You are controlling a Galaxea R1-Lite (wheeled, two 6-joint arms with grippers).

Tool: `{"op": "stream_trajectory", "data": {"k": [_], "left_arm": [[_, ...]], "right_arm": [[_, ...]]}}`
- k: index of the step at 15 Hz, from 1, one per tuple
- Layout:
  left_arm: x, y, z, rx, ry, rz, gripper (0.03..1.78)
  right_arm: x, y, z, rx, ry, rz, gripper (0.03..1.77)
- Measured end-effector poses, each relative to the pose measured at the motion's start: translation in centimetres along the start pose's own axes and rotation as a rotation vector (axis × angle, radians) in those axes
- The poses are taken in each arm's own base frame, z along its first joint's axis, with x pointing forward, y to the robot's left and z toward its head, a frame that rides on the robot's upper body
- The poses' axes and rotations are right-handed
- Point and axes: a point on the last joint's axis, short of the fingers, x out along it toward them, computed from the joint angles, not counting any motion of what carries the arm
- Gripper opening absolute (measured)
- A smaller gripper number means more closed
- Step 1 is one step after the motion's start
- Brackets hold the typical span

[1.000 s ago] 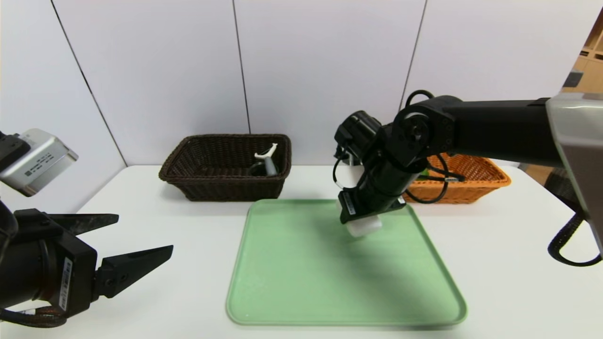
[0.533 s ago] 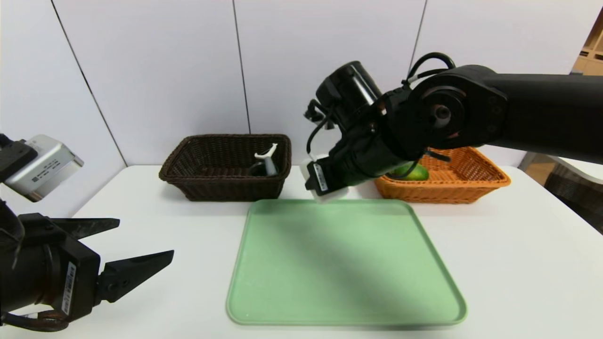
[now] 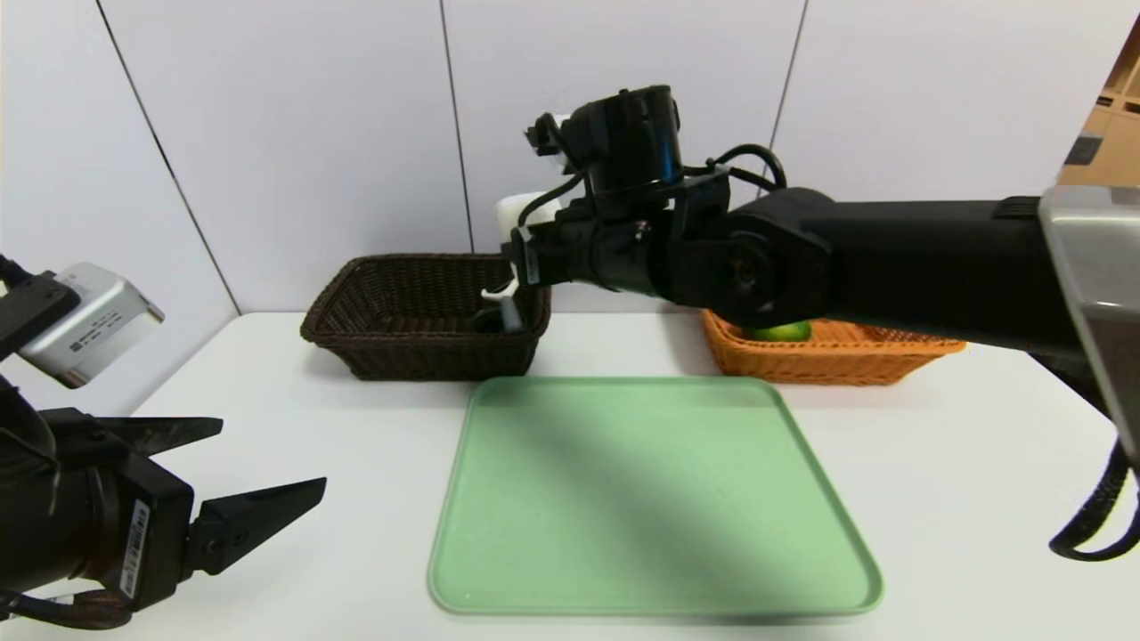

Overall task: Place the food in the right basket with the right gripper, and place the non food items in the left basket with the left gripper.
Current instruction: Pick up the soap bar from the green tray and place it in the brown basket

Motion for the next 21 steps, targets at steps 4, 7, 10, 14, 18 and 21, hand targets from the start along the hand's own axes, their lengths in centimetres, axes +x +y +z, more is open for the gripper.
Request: {"op": "stream_trajectory", "data": {"k": [4,7,10,14,18,21], "left_arm": [[0.4,0.0,0.2,0.001,0.004,0.022,1.69],[0.7,0.0,0.2,0.003,0.016,0.032,1.69],[1.0,-0.1,0.2,0.004,0.024,0.045,1.69],[1.3,-0.1,0.4,0.005,0.026,0.049,1.69],[1.2,-0.1,0.4,0.005,0.026,0.061,1.69],[1.3,-0.1,0.6,0.007,0.024,0.061,1.69]], "right_arm": [[2.7,0.2,-1.7,0.017,-0.065,0.003,0.97],[5.0,0.3,-3.2,0.037,-0.144,0.006,0.97],[6.7,0.1,-4.8,0.039,-0.175,0.009,0.97],[8.1,-0.1,-6.7,0.035,-0.152,0.010,0.97],[9.0,0.3,-7.8,0.035,-0.163,0.023,0.97],[9.2,0.4,-8.1,0.035,-0.159,0.024,0.97]]}}
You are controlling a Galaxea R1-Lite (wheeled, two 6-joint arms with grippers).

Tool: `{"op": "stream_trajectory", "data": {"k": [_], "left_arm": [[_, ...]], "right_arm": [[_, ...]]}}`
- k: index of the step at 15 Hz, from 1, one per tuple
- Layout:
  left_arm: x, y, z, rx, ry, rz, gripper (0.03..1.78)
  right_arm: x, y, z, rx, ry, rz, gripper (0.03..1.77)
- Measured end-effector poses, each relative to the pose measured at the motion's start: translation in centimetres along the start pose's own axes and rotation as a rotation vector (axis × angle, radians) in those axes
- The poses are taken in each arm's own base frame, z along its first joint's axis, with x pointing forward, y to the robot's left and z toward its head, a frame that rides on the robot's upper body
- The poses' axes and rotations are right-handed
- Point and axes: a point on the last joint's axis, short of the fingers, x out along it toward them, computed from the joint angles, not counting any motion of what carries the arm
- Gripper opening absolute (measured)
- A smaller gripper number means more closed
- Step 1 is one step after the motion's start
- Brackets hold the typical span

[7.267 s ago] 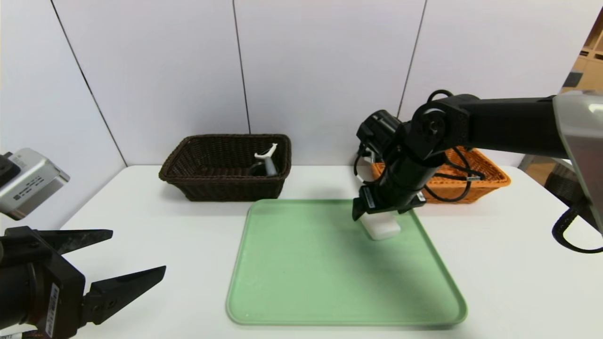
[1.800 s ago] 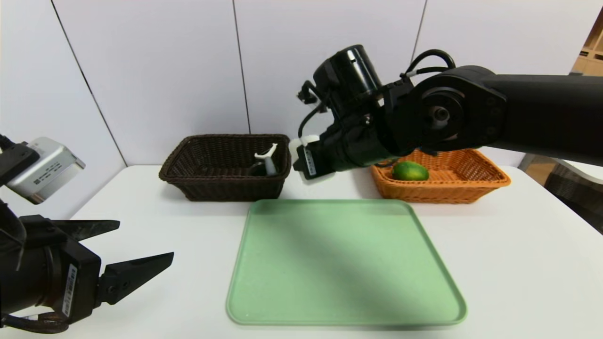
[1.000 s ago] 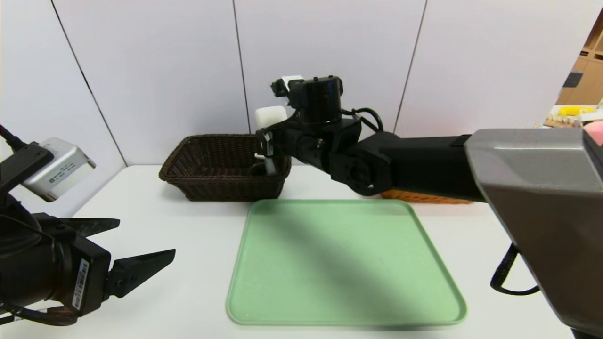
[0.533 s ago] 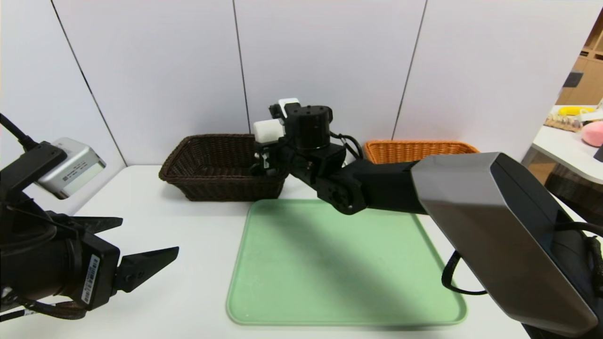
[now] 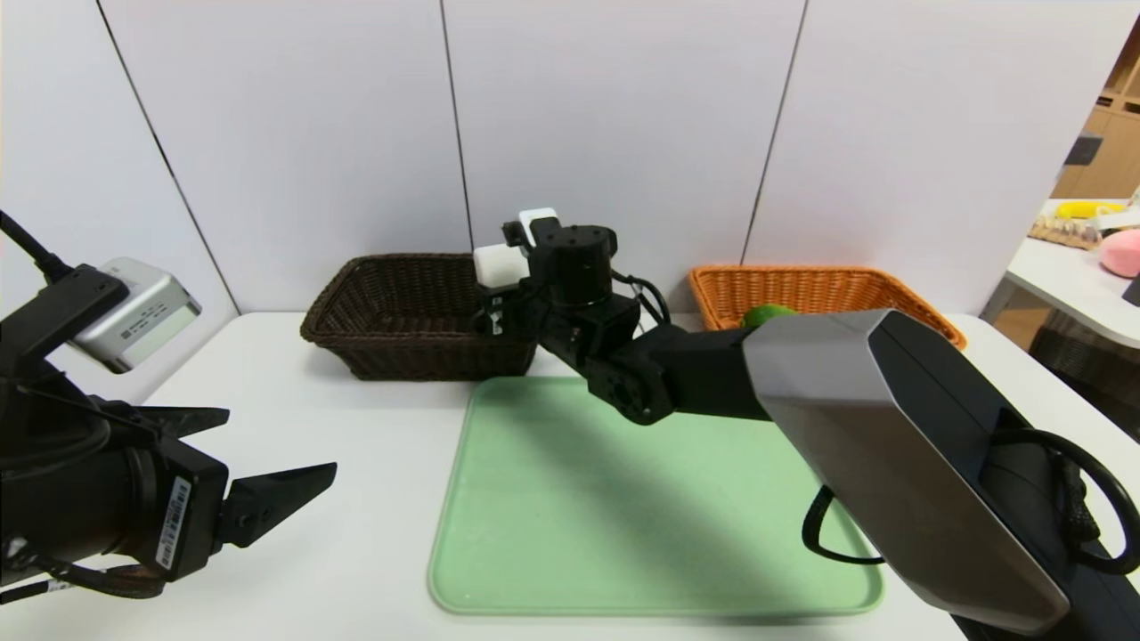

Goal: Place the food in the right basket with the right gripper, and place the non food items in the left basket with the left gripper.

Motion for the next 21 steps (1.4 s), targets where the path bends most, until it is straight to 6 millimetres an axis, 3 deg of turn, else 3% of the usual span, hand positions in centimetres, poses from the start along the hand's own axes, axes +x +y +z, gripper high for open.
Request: {"op": "stream_trajectory", "data": {"k": [3,8,12,16,19,21], "left_arm": [[0.0,0.0,0.1,0.002,-0.002,-0.001,1.69],[-0.1,0.0,0.2,0.003,-0.007,0.005,1.69],[-0.3,0.0,0.9,-0.003,-0.031,0.005,1.69],[-0.5,0.0,1.4,-0.005,-0.048,0.004,1.69],[-0.6,0.1,1.5,-0.007,-0.052,0.002,1.69],[-0.9,0.1,1.5,-0.009,-0.060,0.003,1.69]], "right_arm": [[0.0,-0.2,0.2,0.000,-0.009,-0.004,1.22],[-0.2,-0.2,0.7,-0.001,-0.022,-0.007,1.45],[-2.4,0.9,5.2,-0.041,-0.106,0.001,1.55],[-8.0,2.3,13.1,-0.048,-0.237,0.003,1.62],[-13.5,1.3,18.3,-0.048,-0.253,-0.030,1.65],[-18.0,-0.6,20.6,-0.069,-0.185,-0.068,1.66]]}}
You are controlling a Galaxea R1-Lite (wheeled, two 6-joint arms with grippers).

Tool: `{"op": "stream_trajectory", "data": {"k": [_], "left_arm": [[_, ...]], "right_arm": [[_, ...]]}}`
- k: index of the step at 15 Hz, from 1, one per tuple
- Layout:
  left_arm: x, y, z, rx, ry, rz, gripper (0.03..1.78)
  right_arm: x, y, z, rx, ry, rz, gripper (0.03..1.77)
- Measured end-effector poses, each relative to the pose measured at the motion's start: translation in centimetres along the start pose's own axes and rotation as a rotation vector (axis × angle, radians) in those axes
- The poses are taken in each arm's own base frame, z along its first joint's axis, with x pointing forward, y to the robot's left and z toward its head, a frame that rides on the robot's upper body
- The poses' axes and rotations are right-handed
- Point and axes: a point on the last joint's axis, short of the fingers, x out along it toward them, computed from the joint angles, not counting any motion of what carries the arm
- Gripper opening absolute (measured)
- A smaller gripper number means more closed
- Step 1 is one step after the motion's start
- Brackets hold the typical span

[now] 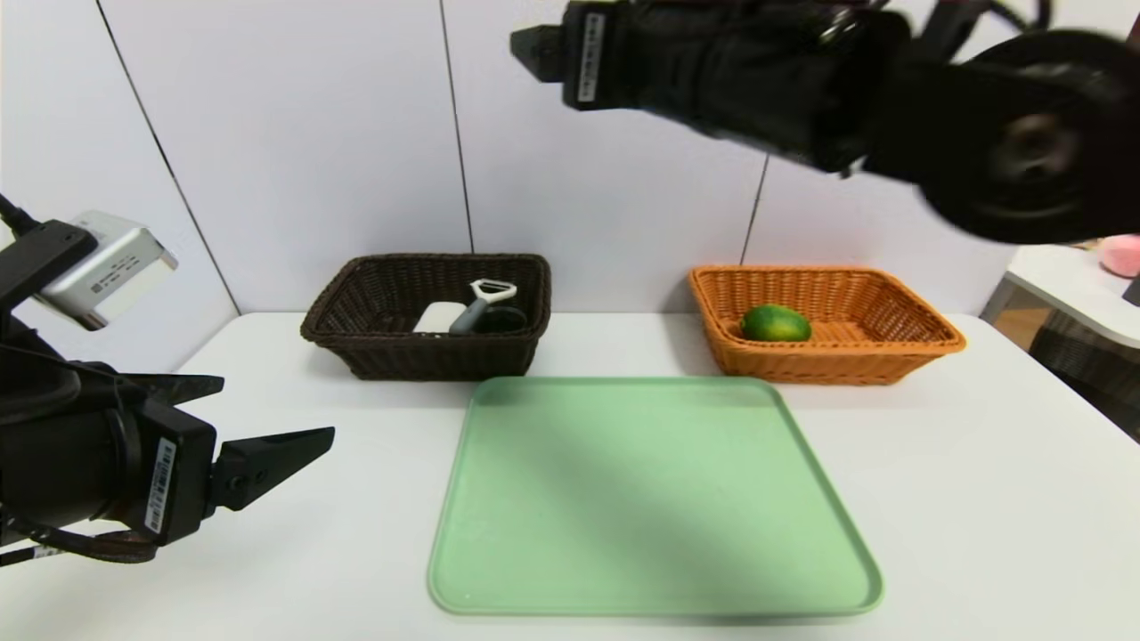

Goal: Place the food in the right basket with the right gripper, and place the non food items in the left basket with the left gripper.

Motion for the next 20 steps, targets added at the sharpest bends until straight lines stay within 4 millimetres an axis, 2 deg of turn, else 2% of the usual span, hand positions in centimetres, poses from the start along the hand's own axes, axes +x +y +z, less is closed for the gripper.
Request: {"op": "stream_trajectory", "data": {"k": [2,4,7,10,12,14,20], "left_arm": [[-0.3,0.1,0.0,0.000,-0.007,-0.001,1.69],[-0.5,0.1,-0.1,-0.001,-0.011,-0.001,1.69],[-1.0,0.2,-0.2,-0.004,-0.021,-0.001,1.69],[-1.9,0.5,-0.7,-0.003,-0.009,0.026,1.69],[-2.7,1.1,-1.1,-0.015,-0.004,0.064,1.69],[-3.5,1.8,-1.5,-0.039,-0.006,0.111,1.69],[-6.1,3.7,-2.1,-0.132,-0.071,0.292,1.69]], "right_arm": [[-4.1,-3.2,1.4,-0.044,0.138,-0.060,1.67],[-8.7,-6.6,1.6,-0.085,0.328,-0.133,1.68],[-15.6,-10.9,0.2,-0.088,0.646,-0.242,1.69],[-20.3,-13.5,-2.7,0.031,0.961,-0.295,1.69],[-22.4,-14.3,-4.9,0.139,1.118,-0.291,1.69],[-23.8,-14.5,-6.3,0.191,1.183,-0.313,1.69],[-28.6,-13.1,-6.0,0.151,1.119,-0.441,1.69]]}}
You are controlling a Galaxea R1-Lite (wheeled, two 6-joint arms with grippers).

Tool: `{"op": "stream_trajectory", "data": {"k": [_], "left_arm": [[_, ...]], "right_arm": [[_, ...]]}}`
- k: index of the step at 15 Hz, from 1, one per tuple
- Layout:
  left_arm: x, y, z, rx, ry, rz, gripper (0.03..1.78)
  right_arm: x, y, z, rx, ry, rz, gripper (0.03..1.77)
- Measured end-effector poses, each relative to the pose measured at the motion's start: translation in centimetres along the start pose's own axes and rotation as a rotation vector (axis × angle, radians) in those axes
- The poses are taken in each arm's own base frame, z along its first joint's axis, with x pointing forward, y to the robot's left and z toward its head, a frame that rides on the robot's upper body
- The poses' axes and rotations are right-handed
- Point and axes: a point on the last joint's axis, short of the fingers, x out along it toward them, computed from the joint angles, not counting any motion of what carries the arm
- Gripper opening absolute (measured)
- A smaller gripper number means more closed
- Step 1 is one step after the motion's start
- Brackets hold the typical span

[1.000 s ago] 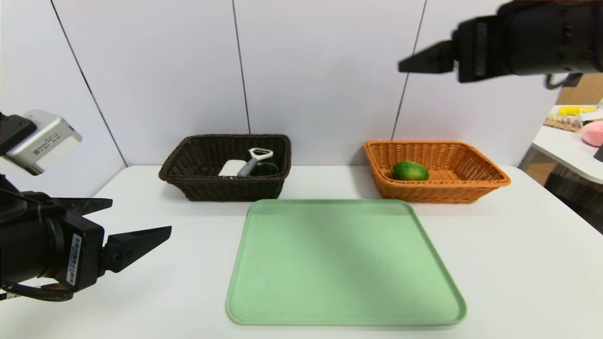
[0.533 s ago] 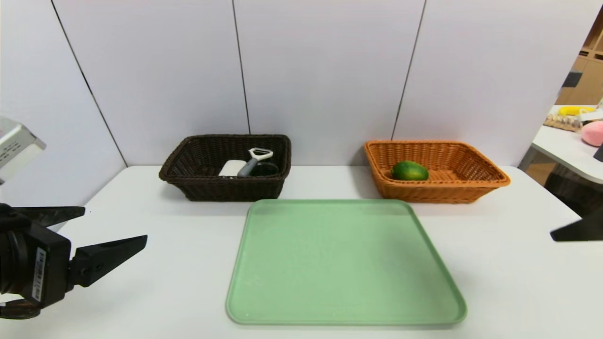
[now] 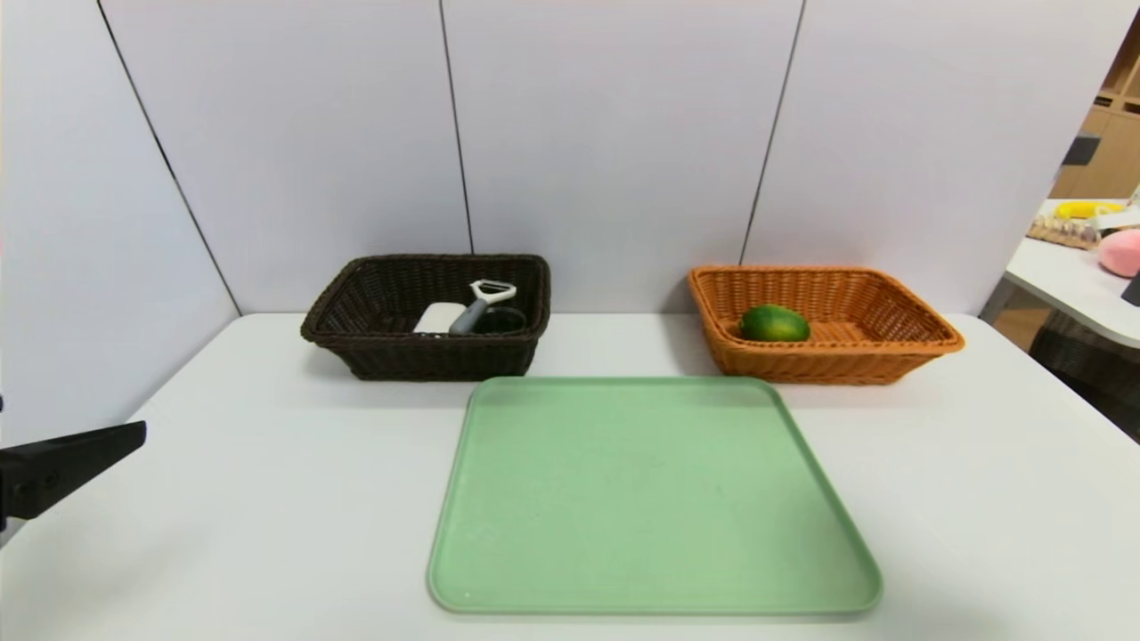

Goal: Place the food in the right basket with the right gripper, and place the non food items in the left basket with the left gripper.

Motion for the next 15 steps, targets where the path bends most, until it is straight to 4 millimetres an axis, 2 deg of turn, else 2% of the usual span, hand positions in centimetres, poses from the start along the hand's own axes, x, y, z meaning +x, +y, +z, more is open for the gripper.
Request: {"op": "stream_trajectory", "data": {"k": [4,7,12,15], "left_arm": [[-1.8,0.8,-1.8,-0.002,-0.035,0.051,1.69],[-3.6,1.3,-4.2,-0.016,-0.054,0.085,1.69],[-6.6,1.7,-6.9,-0.058,-0.129,0.173,1.69],[-7.9,1.7,-8.5,-0.076,-0.174,0.206,1.69]], "right_arm": [[-2.3,0.0,-3.5,0.040,-0.115,-0.017,1.69],[-3.5,0.2,-7.9,0.054,-0.214,-0.026,1.69],[-4.3,0.6,-15.2,0.093,-0.427,-0.084,1.69],[-4.1,0.9,-17.4,0.124,-0.581,-0.112,1.69]]}}
